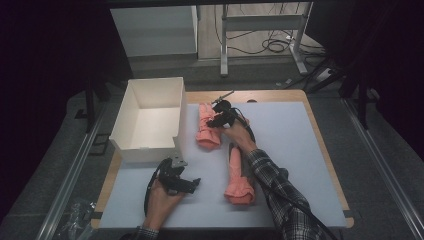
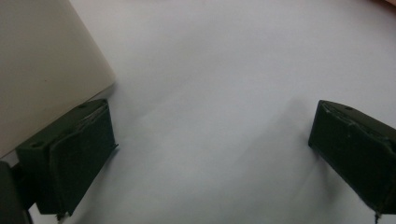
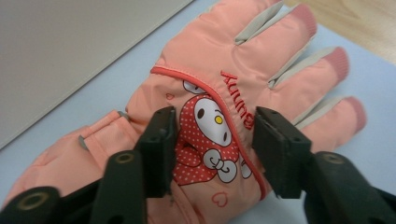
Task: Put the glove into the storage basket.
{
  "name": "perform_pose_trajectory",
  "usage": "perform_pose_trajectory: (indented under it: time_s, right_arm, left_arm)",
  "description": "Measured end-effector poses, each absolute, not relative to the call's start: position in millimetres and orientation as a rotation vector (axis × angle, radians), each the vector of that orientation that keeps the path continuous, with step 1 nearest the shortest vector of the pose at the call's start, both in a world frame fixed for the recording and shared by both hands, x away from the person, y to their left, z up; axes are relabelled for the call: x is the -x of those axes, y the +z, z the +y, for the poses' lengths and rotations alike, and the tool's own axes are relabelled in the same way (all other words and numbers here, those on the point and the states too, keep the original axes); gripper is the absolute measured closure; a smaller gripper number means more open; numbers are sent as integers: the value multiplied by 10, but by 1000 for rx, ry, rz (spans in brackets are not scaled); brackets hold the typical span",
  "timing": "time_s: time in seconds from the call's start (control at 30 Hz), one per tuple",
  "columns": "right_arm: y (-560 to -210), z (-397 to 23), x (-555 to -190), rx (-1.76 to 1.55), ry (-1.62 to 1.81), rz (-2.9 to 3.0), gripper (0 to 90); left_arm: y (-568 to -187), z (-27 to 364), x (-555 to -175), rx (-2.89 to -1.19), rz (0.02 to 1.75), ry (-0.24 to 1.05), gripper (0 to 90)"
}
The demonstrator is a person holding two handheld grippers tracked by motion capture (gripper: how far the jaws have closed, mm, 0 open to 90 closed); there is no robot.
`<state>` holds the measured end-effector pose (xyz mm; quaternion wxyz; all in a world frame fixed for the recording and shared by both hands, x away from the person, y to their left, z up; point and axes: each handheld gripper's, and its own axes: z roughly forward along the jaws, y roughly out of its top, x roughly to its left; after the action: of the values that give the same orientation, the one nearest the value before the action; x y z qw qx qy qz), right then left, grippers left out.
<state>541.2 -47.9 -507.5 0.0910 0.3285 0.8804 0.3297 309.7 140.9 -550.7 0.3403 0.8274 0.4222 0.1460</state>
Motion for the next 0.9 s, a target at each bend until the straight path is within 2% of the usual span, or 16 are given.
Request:
perform_pose_trajectory:
  time_s: [0.17, 0.23, 0.4, 0.9]
  right_arm:
    - [-5073, -439, -5392, -994, 964, 2618, 787]
    - [-5062, -439, -5367, -994, 952, 2602, 838]
    - [-5000, -460, -5310, -993, 956, 2576, 863]
    - [-4631, -591, -5108, -977, 1090, 2618, 861]
  left_arm:
    - [-5507, 1410, -3097, -2154, 1098, 380, 5]
    - [-5507, 1409, -3097, -2154, 1099, 380, 5]
    - [-5507, 1410, -3096, -2154, 1098, 381, 6]
    - [-5507, 1408, -3095, -2154, 1099, 381, 6]
